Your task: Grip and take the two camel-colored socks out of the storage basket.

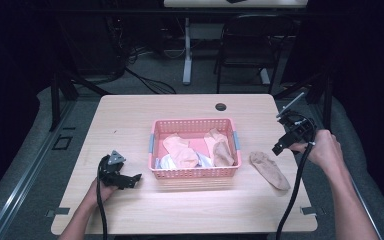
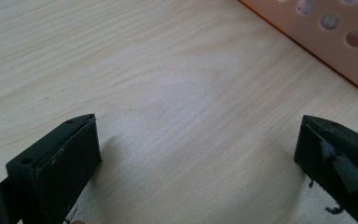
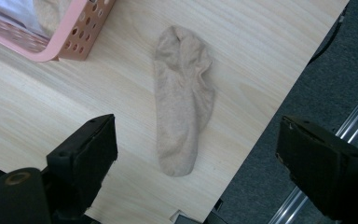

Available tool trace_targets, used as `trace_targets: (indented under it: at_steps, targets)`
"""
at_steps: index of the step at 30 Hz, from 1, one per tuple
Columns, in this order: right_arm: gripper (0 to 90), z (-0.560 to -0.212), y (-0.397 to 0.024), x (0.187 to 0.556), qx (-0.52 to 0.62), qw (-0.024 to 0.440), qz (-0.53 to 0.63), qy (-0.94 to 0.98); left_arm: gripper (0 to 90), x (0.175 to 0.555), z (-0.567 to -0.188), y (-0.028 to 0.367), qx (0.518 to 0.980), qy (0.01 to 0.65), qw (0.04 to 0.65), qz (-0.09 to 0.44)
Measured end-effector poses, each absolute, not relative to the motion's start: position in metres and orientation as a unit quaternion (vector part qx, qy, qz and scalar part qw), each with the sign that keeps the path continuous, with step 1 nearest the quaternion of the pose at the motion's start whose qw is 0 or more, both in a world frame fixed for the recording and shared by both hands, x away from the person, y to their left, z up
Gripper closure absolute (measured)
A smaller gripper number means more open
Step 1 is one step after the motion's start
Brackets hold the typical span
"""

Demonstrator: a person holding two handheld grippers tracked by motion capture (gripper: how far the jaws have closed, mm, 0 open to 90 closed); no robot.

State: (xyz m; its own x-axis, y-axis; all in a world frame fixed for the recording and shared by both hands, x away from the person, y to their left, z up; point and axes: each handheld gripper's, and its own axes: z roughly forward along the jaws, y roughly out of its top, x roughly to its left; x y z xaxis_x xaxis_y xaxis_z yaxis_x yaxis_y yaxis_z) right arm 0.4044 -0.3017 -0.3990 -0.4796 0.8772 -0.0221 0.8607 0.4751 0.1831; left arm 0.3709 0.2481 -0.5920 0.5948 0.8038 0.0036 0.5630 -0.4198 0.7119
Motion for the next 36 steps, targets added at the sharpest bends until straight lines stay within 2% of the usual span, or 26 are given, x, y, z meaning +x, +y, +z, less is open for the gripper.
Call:
trace_targets:
  at_steps: [15,36]
  targets:
    - [12.0,-0.386,-0.264,0.418,0.474,0.064,0.064,0.876,0.0,0.371,-0.592,0.248,0.824,0.414,0.344,0.175]
    - [11.6,-0.379,-0.178,0.44,0.406,0.068,0.061,0.909,0.0,0.371,-0.592,0.248,0.824,0.415,0.344,0.175]
